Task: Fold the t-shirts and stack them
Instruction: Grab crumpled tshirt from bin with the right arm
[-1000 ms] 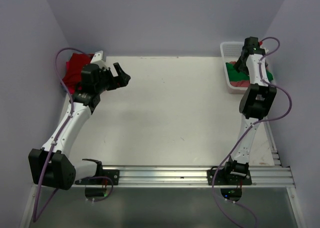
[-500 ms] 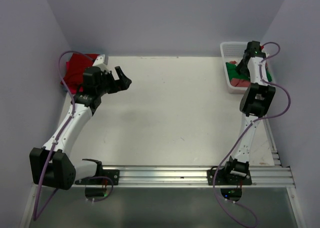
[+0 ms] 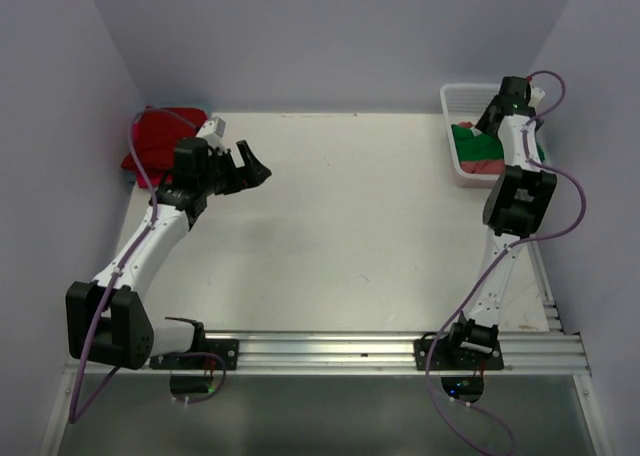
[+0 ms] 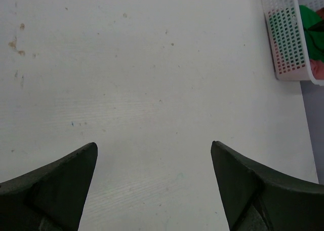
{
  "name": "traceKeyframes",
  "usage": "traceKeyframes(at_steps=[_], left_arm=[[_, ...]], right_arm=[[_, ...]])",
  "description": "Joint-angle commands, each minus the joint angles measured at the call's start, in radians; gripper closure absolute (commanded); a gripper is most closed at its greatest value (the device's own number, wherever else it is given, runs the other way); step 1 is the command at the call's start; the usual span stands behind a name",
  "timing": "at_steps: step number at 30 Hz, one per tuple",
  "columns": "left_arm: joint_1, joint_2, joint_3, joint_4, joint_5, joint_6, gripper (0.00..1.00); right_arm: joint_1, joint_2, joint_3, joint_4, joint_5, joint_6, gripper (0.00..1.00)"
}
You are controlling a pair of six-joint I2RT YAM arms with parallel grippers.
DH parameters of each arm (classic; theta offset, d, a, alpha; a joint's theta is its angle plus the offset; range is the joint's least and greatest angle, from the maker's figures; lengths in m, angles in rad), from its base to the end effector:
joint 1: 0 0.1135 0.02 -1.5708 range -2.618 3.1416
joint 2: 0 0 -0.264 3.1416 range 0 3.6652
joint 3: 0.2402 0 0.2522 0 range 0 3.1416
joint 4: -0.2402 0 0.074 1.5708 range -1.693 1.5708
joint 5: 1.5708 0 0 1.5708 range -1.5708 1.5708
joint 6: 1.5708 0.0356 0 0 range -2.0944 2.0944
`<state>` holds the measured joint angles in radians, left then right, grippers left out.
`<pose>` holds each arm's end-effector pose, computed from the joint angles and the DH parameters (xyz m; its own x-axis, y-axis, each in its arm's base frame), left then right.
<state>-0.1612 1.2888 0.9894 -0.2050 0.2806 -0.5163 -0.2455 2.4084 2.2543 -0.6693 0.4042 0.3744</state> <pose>0.2876 -0.0568 0.2999 -0.6091 -0.3815 -0.6953 0.1068 0.8293 -0.5486 0.5204 -0.1448 0.2336 -0.4856 0.4683 -0.7381 0.7095 0.7044 -0.0199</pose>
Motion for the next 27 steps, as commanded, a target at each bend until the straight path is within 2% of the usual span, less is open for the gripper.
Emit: traceKeyframes(at_steps=[1,3,7,10,11,14,15,17,18,20,21,23,27], left_arm=[[0.005,0.007,-0.018,0.042,0.054,-0.04,0.03],[0.005,0.012,-0.024,0.052,0.072,-0.051,0.03],[0.005,0.017,-0.017,0.035,0.083,-0.053,0.04],[0.005,0.0,-0.014,0.024,0.074,-0.047,0.04],[0.005,-0.003,-0.017,0.023,0.071,-0.041,0.04],[0.005,-0.02,-0.029,0.012,0.06,-0.031,0.04],[0.005,-0.022,-0.034,0.013,0.058,-0.031,0.04],[0.005,-0.023,-0.044,0.01,0.061,-0.033,0.04],[0.005,-0.025,-0.047,0.01,0.068,-0.033,0.04],[0.005,-0.029,-0.063,0.016,0.074,-0.037,0.04],[0.005,-0.031,-0.069,0.021,0.075,-0.04,0.04],[0.005,-0.039,-0.087,0.03,0.08,-0.047,0.04],[0.005,-0.051,-0.11,0.041,0.088,-0.053,0.04]], right_arm=[[-0.008,-0.071,-0.051,0.141,0.021,-0.069,0.01],[-0.008,-0.016,0.005,0.098,0.027,-0.08,0.01],[-0.011,0.154,0.275,-0.039,0.03,-0.075,0.01],[-0.014,0.189,0.239,-0.017,0.022,-0.057,0.04],[-0.015,0.187,0.22,-0.004,0.021,-0.051,0.12],[-0.014,0.186,0.188,0.01,0.012,-0.031,0.25],[-0.014,0.187,0.188,0.002,0.013,-0.02,0.35],[-0.014,0.181,0.182,-0.001,0.01,-0.015,0.43],[-0.014,0.176,0.176,0.002,0.01,-0.011,0.56],[-0.014,0.15,0.146,0.004,0.015,-0.003,0.71],[-0.014,0.138,0.133,0.019,0.016,0.0,0.86],[-0.015,0.098,0.079,0.033,0.021,0.004,1.0],[-0.014,0.014,-0.034,0.106,-0.001,0.014,1.0]])
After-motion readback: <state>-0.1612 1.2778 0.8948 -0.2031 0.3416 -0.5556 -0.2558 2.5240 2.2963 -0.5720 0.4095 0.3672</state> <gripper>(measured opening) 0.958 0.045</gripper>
